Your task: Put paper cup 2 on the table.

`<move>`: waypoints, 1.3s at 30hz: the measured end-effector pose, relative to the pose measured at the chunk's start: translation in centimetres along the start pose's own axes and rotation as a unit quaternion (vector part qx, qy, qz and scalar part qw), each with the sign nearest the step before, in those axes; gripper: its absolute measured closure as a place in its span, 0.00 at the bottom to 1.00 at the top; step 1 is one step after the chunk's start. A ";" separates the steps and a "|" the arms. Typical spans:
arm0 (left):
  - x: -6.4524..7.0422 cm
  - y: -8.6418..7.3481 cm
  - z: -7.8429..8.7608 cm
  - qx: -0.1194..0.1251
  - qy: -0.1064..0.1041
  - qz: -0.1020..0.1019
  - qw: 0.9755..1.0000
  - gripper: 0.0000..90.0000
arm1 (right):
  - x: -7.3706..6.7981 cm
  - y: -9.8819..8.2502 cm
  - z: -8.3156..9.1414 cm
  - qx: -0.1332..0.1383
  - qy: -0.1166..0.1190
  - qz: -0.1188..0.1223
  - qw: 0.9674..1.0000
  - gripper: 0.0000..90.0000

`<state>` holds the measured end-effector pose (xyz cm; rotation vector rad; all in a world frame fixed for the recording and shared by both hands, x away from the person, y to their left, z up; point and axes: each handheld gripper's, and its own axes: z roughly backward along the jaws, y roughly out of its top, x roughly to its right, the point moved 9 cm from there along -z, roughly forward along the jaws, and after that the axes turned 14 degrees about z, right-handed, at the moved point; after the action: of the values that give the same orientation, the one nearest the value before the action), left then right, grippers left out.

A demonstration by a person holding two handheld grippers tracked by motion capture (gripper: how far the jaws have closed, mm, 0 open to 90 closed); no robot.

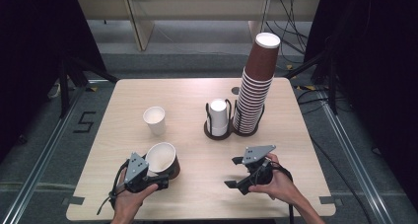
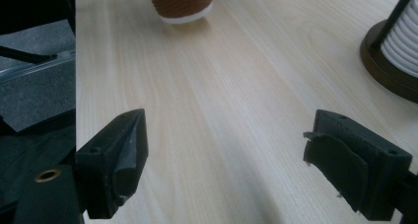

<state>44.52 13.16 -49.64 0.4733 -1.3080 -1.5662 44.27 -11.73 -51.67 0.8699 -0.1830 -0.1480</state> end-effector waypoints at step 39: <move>-7.5 2.9 -1.6 0.003 0.124 0.024 0.992 0.13 | 0.5 -2.7 2.7 -0.010 -0.042 -0.017 0.999 0.18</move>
<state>50.22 19.10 -49.71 0.6140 -1.1255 -1.4146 44.06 -15.53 -52.00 0.8471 -0.2439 -0.2177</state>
